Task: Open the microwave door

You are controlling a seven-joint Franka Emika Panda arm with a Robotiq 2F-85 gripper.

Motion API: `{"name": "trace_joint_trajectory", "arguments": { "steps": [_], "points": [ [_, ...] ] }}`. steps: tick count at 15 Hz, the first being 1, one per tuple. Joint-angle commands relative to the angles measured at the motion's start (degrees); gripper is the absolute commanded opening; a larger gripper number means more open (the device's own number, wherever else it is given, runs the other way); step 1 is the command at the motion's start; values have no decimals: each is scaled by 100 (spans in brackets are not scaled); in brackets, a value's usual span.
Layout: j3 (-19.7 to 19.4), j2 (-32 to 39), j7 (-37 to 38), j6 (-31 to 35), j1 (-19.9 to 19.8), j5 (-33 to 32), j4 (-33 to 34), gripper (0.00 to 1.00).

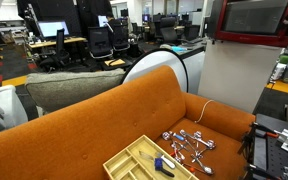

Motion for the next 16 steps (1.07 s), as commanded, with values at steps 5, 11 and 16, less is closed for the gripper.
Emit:
{"name": "trace_joint_trajectory", "arguments": {
  "steps": [5, 11, 16],
  "points": [
    [-4, 8, -9, -12, 11, -6, 16, 100],
    [-72, 49, 57, 161, -137, -88, -64, 100],
    [-112, 303, 34, 990, -975, 58, -114, 100]
  ]
}}
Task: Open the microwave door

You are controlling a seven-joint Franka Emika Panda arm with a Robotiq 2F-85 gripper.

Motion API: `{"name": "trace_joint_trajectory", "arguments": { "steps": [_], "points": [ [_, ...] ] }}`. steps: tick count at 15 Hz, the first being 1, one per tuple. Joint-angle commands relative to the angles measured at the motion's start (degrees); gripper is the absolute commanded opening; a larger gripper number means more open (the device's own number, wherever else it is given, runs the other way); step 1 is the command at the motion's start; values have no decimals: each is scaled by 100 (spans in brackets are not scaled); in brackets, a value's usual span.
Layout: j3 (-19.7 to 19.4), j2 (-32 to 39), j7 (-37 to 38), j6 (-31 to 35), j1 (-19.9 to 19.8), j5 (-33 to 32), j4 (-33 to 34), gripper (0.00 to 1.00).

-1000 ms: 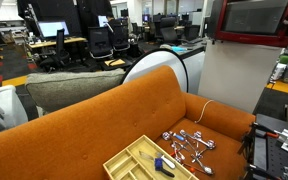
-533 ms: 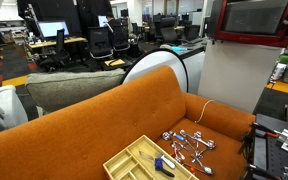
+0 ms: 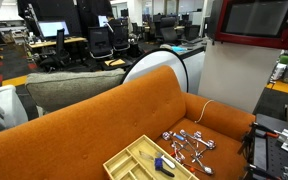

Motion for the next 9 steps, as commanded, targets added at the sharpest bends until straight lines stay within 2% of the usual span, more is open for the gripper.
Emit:
{"name": "trace_joint_trajectory", "arguments": {
  "steps": [1, 5, 9],
  "points": [
    [60, 344, -1, 723, -647, 168, -29, 100],
    [194, 784, -3, 1314, -1134, 304, -104, 100],
    [354, 1085, -3, 1585, -1305, 403, -94, 100]
  ]
}}
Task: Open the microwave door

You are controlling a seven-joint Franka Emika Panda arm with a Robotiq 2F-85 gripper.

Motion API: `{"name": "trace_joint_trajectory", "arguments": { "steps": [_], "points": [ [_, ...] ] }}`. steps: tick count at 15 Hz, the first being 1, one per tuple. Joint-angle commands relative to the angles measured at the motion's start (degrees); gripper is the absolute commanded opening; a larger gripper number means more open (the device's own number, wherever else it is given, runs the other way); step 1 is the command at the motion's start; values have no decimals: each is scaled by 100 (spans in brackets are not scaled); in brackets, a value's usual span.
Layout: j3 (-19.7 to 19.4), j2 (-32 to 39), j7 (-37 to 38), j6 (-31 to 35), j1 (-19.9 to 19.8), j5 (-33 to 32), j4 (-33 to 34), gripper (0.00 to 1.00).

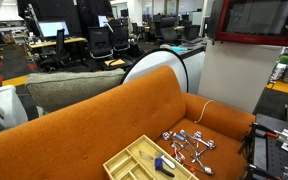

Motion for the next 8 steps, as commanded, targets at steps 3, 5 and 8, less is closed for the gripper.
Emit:
{"name": "trace_joint_trajectory", "arguments": {
  "steps": [3, 5, 8],
  "points": [
    [392, 230, 2, 239, -333, 250, 55, 100],
    [532, 212, 4, 246, -539, 319, 66, 100],
    [833, 66, 4, 109, -1019, 336, 93, 100]
  ]
}}
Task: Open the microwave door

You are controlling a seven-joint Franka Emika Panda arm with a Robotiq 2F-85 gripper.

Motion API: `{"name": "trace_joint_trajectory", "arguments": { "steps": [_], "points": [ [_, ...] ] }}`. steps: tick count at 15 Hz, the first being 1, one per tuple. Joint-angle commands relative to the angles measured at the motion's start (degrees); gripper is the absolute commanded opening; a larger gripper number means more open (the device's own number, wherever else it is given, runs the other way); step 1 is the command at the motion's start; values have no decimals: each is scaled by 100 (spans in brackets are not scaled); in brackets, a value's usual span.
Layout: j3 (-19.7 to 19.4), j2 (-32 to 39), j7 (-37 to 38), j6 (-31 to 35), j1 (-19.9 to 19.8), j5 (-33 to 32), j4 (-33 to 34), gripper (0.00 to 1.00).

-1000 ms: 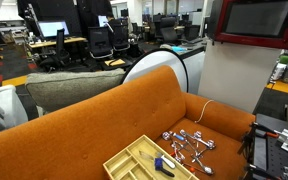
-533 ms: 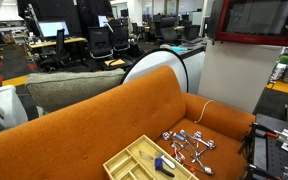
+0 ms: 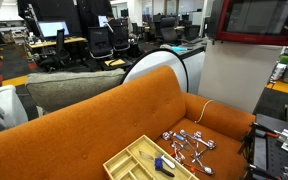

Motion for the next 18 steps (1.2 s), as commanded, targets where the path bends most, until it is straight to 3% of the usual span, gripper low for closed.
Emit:
{"name": "trace_joint_trajectory", "arguments": {
  "steps": [1, 3, 11, 12, 18],
  "points": [
    [362, -173, 0, -152, -534, -2, 70, 100],
    [128, -428, -143, -621, -283, -253, 132, 100],
    [-434, -1188, -1482, -2385, 767, -102, 319, 100],
    [-256, -1162, -1128, -2029, 513, -190, 194, 100],
    [-390, -1170, -1357, -2235, 750, -173, 250, 100]
  ]
}}
